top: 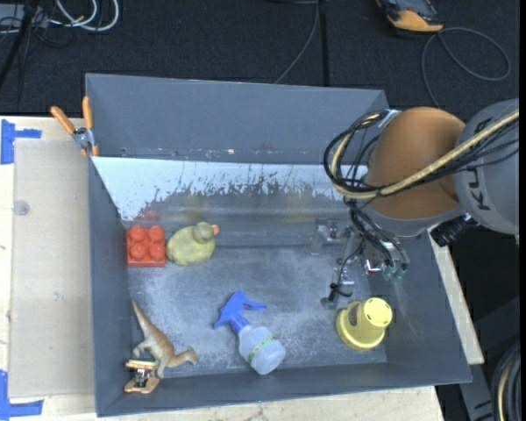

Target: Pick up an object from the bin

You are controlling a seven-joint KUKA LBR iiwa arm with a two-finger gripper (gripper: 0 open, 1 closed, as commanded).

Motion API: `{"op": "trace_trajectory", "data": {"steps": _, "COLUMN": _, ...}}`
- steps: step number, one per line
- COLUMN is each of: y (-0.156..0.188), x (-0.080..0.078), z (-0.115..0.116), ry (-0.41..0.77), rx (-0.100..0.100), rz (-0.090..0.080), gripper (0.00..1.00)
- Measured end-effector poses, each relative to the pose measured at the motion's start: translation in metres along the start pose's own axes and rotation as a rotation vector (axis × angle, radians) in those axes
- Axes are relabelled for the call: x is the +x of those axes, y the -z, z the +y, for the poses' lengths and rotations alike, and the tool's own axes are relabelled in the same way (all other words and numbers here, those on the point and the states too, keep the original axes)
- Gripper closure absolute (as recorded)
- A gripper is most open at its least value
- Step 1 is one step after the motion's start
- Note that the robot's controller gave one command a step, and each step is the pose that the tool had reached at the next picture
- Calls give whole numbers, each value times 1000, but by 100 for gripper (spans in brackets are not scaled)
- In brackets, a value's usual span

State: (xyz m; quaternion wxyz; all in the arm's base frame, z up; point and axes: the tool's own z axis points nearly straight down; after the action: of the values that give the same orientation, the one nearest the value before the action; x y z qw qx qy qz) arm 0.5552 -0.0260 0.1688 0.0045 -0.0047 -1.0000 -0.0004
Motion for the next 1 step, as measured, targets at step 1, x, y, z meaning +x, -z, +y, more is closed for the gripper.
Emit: {"op": "trace_trajectory", "data": {"steps": 1, "y": 4, "x": -2, "z": 0, "ry": 1, "rx": 0, "rz": -7, "gripper": 0}}
